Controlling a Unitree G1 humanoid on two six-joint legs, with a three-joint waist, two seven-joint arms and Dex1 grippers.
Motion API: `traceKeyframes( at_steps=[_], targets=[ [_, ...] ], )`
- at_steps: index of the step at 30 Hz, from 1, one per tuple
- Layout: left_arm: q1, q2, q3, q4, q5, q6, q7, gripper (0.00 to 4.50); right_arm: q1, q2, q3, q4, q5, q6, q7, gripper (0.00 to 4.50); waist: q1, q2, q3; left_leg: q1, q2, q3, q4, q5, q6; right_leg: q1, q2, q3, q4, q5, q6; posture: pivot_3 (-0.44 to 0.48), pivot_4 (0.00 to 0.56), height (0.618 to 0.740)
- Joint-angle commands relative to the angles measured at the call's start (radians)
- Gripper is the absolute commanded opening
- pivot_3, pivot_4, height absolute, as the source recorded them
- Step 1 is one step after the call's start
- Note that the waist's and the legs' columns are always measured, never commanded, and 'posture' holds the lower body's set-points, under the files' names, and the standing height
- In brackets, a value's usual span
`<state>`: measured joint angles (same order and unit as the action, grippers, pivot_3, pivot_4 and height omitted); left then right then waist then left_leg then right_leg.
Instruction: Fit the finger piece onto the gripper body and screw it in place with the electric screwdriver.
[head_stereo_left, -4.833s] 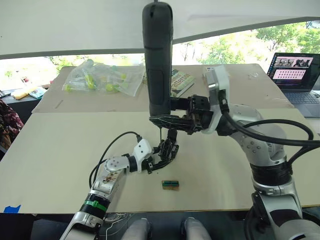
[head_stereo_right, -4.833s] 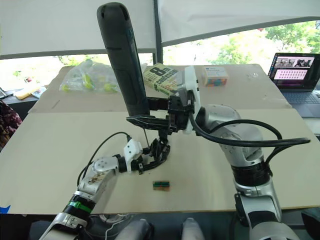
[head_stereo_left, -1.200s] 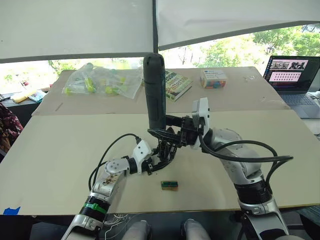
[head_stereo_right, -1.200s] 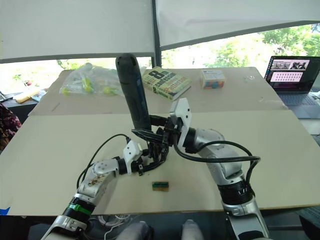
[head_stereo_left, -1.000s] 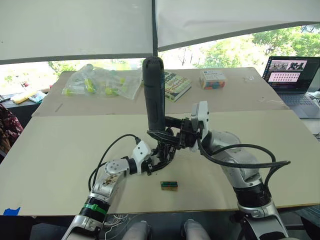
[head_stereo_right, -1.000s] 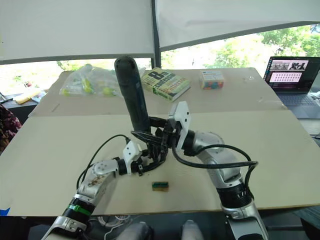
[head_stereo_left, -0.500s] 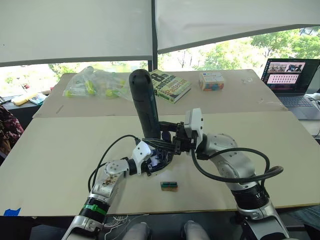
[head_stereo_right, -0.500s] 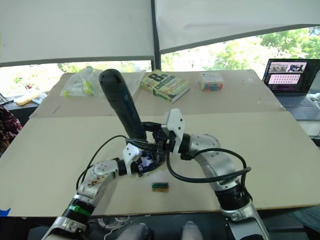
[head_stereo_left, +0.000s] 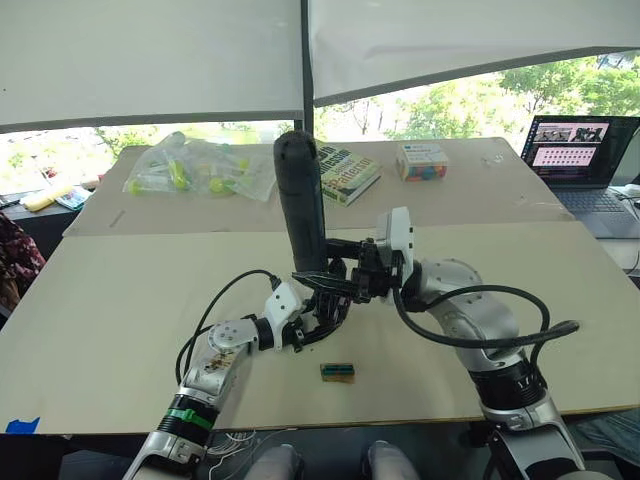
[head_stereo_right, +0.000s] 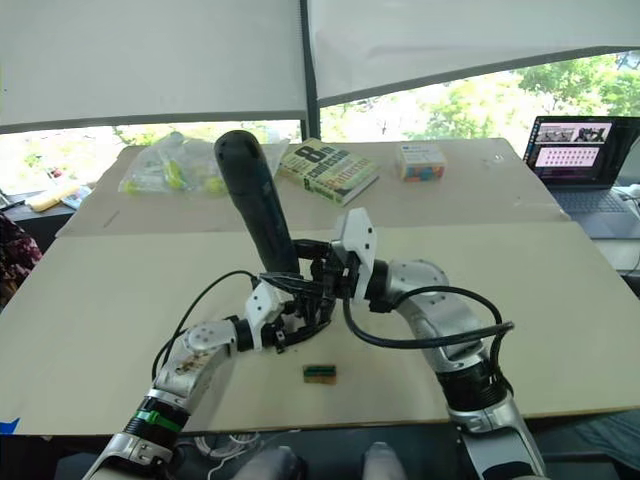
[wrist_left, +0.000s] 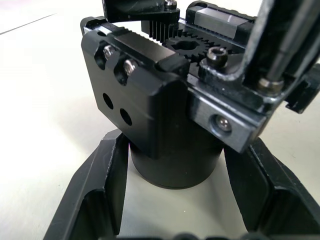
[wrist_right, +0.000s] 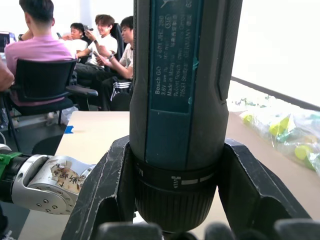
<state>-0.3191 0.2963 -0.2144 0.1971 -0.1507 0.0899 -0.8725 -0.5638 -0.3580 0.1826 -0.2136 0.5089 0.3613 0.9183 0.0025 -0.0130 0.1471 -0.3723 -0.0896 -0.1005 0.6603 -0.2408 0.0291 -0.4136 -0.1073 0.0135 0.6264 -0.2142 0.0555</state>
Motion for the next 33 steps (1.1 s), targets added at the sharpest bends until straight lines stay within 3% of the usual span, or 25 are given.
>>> traceKeyframes(
  at_steps=[1,8,22,24,27,33],
  targets=[
    [0.011,0.009,-0.019,-0.011,0.007,0.013,-0.016,2.33,-0.033,-0.004,-0.037,-0.008,0.030,0.026,0.004,1.92,0.000,0.000,0.000,-0.002,0.000,0.000,0.000,0.000,0.000,-0.002,0.000,0.000,0.000,0.001,-0.001,0.000,0.150,0.740],
    [0.012,0.012,-0.019,0.006,0.017,0.012,-0.005,2.33,-0.067,0.020,-0.089,-0.033,0.114,-0.001,0.052,1.92,0.001,-0.001,0.001,-0.011,0.000,0.000,0.000,0.000,0.000,-0.010,0.000,0.000,0.000,0.004,-0.006,0.000,0.150,0.740],
    [0.024,0.002,-0.006,0.016,0.005,0.017,0.024,2.33,-0.096,-0.006,-0.182,-0.094,0.252,0.026,0.126,1.92,0.002,0.000,0.001,-0.010,0.000,0.000,0.000,0.000,0.000,-0.010,0.000,0.000,0.000,0.004,-0.006,0.000,0.150,0.740],
    [0.025,0.002,0.001,0.010,-0.001,0.015,0.028,3.35,-0.094,-0.027,-0.200,-0.108,0.278,0.042,0.129,1.92,0.002,0.000,0.001,-0.010,0.000,0.000,0.000,0.000,0.000,-0.010,0.000,0.000,0.000,0.004,-0.006,0.000,0.150,0.740],
    [0.037,0.014,0.015,-0.008,-0.009,0.010,0.029,4.44,-0.093,-0.064,-0.234,-0.135,0.324,0.071,0.125,1.92,0.003,0.000,0.001,-0.011,0.000,0.000,0.000,0.000,0.000,-0.010,0.000,0.000,0.000,0.004,-0.006,0.000,0.150,0.740],
    [0.144,0.127,0.104,-0.167,-0.084,0.028,-0.027,4.44,-0.110,-0.190,-0.356,-0.161,0.444,0.177,0.076,1.92,-0.019,0.000,0.005,-0.012,0.001,0.000,0.000,0.000,0.000,-0.012,0.000,0.000,0.000,0.004,-0.006,0.000,0.150,0.740]
  ],
)
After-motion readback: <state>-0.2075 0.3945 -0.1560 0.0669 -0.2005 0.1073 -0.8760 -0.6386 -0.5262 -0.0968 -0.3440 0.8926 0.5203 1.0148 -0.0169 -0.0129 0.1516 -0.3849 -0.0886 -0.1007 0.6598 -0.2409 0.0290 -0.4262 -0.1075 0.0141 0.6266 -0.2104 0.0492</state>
